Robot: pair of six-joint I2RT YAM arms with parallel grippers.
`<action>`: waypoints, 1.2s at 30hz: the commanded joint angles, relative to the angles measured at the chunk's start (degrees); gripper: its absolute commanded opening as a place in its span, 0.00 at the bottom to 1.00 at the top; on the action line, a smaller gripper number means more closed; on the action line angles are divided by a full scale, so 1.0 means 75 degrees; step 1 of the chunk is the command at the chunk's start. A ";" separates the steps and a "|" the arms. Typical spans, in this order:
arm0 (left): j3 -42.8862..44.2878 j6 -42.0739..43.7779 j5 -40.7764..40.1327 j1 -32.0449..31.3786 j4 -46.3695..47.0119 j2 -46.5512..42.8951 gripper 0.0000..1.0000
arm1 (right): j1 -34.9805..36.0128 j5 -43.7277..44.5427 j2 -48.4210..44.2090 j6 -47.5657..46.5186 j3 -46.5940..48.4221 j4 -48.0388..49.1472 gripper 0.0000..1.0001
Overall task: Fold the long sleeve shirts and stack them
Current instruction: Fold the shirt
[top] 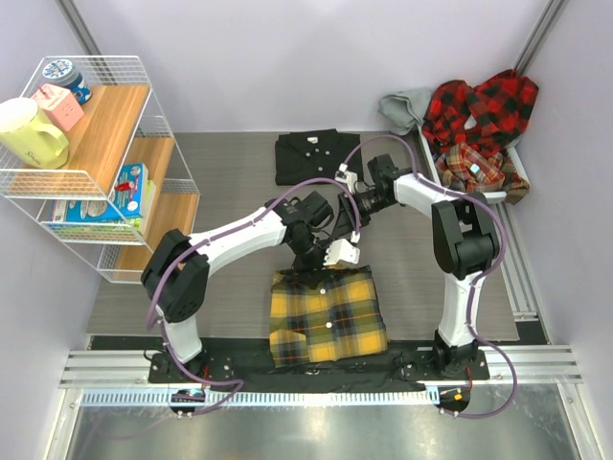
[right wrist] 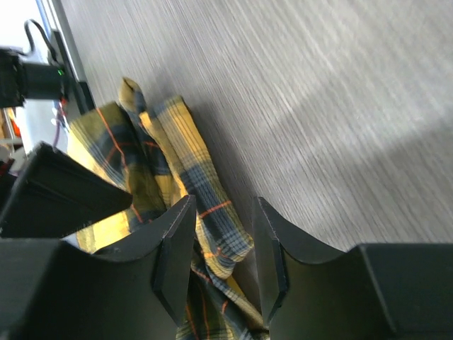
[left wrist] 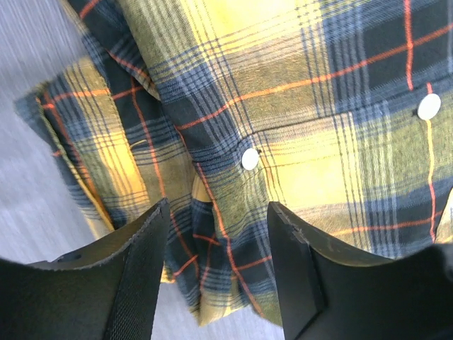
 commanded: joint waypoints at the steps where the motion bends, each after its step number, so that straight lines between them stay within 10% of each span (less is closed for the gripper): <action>1: -0.0053 -0.0866 -0.0109 0.0023 0.0137 0.0229 0.59 | 0.0125 0.0019 0.0197 -0.0783 0.0062 -0.0574 0.44; 7: 0.0029 -0.1253 0.0102 0.0012 0.0091 0.0627 0.57 | 0.0312 -0.0169 0.0279 -0.1252 -0.0114 -0.0938 0.47; 20: 0.0602 -0.1429 -0.0073 0.0152 -0.0412 0.0523 0.00 | 0.0617 -0.0087 0.0619 -0.1628 -0.0254 -0.1055 0.40; 36: 0.2114 -0.0446 -0.0847 0.0855 -0.0742 0.1319 0.00 | 0.0617 -0.0146 0.0654 -0.1675 -0.0137 -0.0973 0.17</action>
